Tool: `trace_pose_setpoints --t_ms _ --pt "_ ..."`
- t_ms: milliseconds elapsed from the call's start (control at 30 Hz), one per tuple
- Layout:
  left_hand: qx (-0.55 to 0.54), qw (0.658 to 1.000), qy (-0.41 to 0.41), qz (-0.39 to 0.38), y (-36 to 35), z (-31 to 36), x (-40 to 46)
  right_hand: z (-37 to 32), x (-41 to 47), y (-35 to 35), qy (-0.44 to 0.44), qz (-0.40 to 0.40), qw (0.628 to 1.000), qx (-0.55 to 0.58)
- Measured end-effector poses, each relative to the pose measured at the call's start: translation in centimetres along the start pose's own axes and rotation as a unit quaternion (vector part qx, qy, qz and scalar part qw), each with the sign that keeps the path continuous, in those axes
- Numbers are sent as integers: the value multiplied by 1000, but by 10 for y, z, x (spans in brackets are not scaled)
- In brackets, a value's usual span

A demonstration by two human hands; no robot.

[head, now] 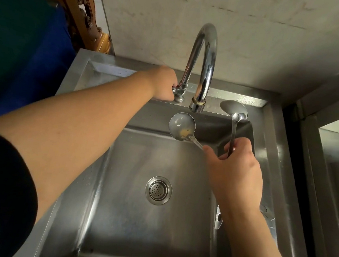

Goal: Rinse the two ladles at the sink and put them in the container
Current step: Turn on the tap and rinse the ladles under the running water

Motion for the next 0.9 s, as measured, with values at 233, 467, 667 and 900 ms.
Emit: trace_pose_setpoints --t_ms 233,467,667,900 --pt "5 1000 0 -18 4 0 1 -2 2 1 1 -5 1000 -10" --pt "4 999 3 -32 5 0 4 -3 3 3 4 -1 1000 -21" --pt "-40 999 24 -5 -3 1 -7 -2 2 8 1 -13 1000 -22" --pt "-427 891 51 145 -60 14 -101 3 -1 6 -25 -72 997 20"
Point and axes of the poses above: each hand's wrist, its own x-axis towards the middle knuckle, its own y-axis out of the back of the hand, z = x × y, the point moved 1 cm from there along x, towards the middle knuckle, and after that the axes turned 9 degrees about y, right-handed, at the moved point
